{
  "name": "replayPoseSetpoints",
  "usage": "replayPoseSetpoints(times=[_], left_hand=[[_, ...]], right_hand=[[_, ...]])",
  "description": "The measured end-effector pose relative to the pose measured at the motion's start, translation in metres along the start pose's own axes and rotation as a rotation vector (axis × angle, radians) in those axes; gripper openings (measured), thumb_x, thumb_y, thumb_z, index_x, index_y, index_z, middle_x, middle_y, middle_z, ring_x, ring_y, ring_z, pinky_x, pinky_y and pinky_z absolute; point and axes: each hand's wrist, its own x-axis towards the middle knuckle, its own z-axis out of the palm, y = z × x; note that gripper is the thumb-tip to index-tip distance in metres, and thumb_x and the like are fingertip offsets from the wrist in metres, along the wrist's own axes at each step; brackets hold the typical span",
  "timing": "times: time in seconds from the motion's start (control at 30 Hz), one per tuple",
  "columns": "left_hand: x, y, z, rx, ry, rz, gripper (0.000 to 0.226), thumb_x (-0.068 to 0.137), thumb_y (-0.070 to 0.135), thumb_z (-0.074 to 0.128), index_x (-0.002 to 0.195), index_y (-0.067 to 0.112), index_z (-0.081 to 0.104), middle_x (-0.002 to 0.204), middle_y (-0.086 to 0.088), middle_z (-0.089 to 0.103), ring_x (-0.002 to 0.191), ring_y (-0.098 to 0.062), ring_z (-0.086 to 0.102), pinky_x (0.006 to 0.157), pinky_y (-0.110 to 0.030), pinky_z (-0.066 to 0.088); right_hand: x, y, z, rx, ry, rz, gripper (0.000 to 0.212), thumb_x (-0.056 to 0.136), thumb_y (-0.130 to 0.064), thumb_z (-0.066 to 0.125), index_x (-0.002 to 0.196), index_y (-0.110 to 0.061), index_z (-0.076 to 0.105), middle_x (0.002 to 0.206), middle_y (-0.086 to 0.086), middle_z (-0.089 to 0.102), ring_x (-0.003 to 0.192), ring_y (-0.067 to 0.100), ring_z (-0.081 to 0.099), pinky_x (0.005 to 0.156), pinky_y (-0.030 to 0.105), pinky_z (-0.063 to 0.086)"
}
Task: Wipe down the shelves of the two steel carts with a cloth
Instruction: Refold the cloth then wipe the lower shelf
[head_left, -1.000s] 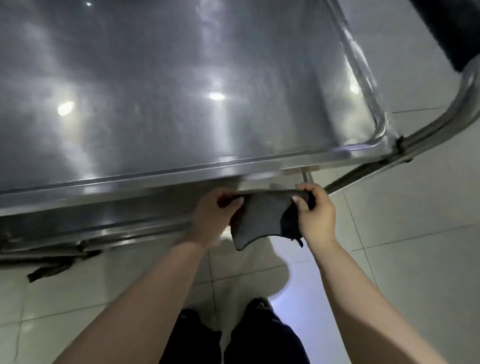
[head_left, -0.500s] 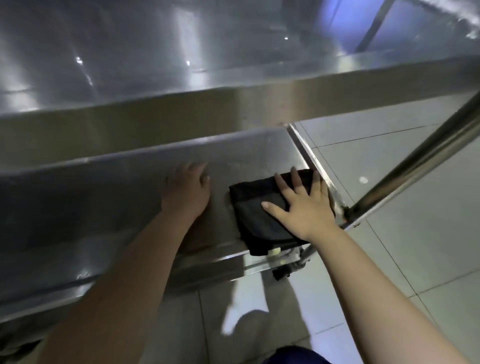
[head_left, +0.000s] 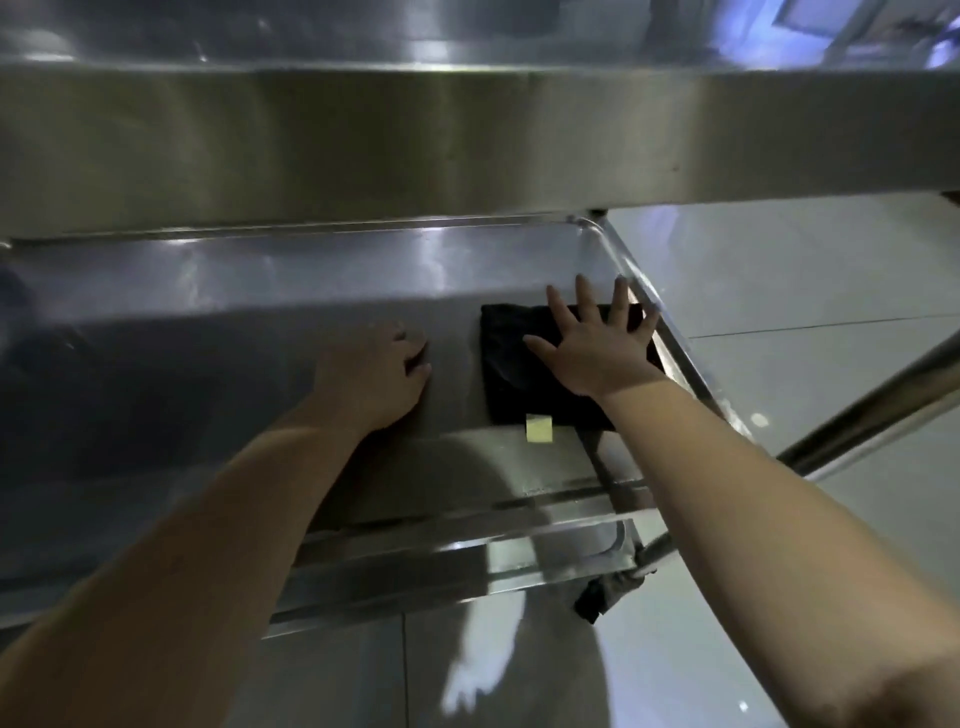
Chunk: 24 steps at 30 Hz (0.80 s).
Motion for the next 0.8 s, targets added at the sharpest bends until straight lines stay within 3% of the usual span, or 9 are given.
replayPoseSetpoints(times=[0.17, 0.37, 0.57, 0.7, 0.8], left_hand=[[0.010, 0.003, -0.001, -0.030, -0.020, 0.062, 0.040, 0.095, 0.041, 0.046, 0.124, 0.017, 0.058, 0.131, -0.007, 0.056, 0.115, -0.031, 0.053, 0.099, -0.046, 0.043], [-0.004, -0.003, 0.002, 0.079, 0.083, 0.110, 0.050, 0.097, 0.049, 0.037, 0.141, 0.027, 0.043, 0.145, -0.002, 0.044, 0.128, -0.030, 0.044, 0.103, -0.044, 0.038], [-0.008, 0.001, 0.008, 0.088, 0.129, 0.095, 0.049, 0.099, 0.047, 0.035, 0.143, 0.028, 0.041, 0.148, 0.001, 0.040, 0.132, -0.028, 0.040, 0.106, -0.042, 0.035], [-0.012, 0.006, 0.014, 0.099, 0.138, 0.075, 0.047, 0.099, 0.044, 0.033, 0.143, 0.027, 0.042, 0.149, 0.000, 0.039, 0.136, -0.030, 0.034, 0.107, -0.047, 0.032], [-0.015, 0.008, 0.011, 0.106, 0.111, 0.061, 0.047, 0.100, 0.041, 0.033, 0.144, 0.028, 0.039, 0.152, 0.000, 0.035, 0.139, -0.030, 0.030, 0.110, -0.048, 0.029]], right_hand=[[-0.003, 0.001, 0.008, 0.080, -0.072, -0.030, 0.076, 0.072, -0.091, 0.006, 0.139, -0.062, -0.017, 0.161, -0.010, -0.015, 0.146, 0.041, -0.015, 0.108, 0.068, -0.014], [-0.019, 0.008, 0.003, 0.120, -0.087, -0.051, 0.087, 0.062, -0.099, 0.011, 0.141, -0.065, -0.005, 0.162, -0.014, -0.007, 0.147, 0.032, -0.018, 0.105, 0.068, -0.021], [-0.088, 0.048, 0.012, 0.113, -0.123, -0.065, 0.073, 0.053, -0.103, 0.009, 0.118, -0.083, -0.018, 0.160, -0.020, -0.009, 0.148, 0.030, -0.016, 0.108, 0.065, -0.015], [-0.108, 0.038, 0.015, 0.069, -0.034, 0.014, 0.078, 0.059, -0.099, 0.001, 0.132, -0.073, -0.014, 0.162, -0.010, -0.012, 0.146, 0.041, -0.012, 0.109, 0.068, -0.012], [-0.115, -0.024, 0.020, 0.062, 0.009, -0.038, 0.079, 0.062, -0.096, 0.000, 0.134, -0.070, -0.016, 0.162, -0.001, -0.013, 0.144, 0.048, -0.011, 0.105, 0.071, -0.013]])
